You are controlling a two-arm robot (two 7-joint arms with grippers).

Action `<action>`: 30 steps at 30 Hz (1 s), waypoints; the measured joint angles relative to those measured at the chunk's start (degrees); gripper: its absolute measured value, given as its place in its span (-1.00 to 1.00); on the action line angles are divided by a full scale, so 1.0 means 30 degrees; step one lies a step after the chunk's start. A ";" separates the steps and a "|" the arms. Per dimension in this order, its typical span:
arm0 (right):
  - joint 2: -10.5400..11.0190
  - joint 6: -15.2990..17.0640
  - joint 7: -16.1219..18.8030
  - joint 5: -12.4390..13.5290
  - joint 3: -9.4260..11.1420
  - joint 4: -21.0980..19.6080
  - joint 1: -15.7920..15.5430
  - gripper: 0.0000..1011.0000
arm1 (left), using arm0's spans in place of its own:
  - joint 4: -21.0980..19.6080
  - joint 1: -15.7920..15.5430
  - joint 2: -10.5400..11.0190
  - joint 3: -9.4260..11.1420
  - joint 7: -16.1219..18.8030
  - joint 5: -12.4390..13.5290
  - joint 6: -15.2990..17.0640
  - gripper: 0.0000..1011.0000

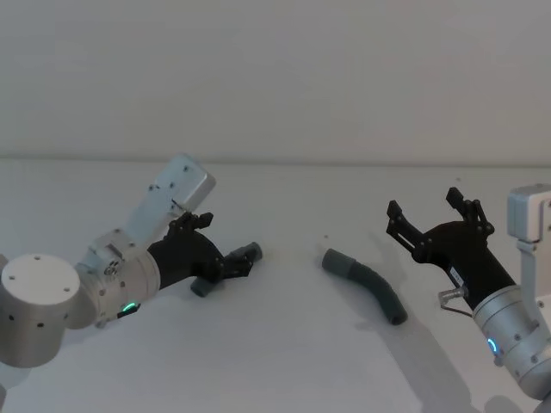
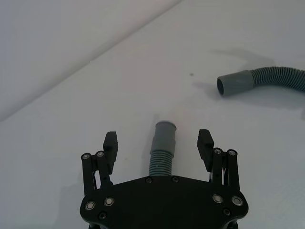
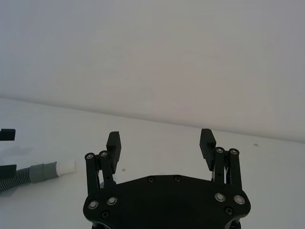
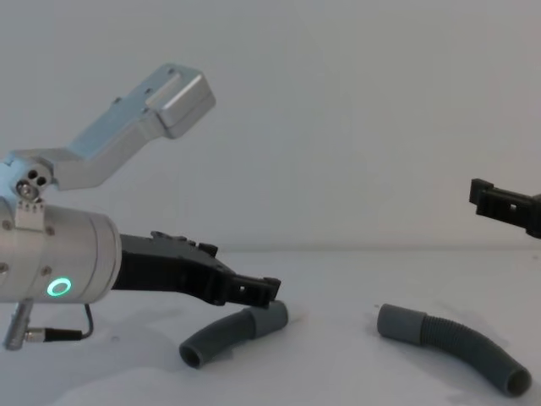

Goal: Use both hands to pick up one end of the pipe from the table, align the ends, and insert them.

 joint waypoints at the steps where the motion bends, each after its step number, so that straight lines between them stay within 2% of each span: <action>1: 0.0000 0.0000 0.0000 0.0000 -0.0001 0.0000 -0.0001 0.98 | 0.0028 -0.0018 -0.0016 0.0013 -0.0017 0.0012 0.0068 0.98; 12: 0.0001 -0.0001 0.0000 0.0000 -0.0001 0.0000 0.0000 0.98 | 0.0294 -0.0219 -0.0107 0.0193 -0.0207 0.0358 0.0707 0.98; 30: 0.0000 0.0000 0.0000 0.0001 -0.0001 0.0000 -0.0001 0.98 | 0.1180 -0.0779 -0.0203 0.0400 -0.0775 0.0870 0.0942 0.98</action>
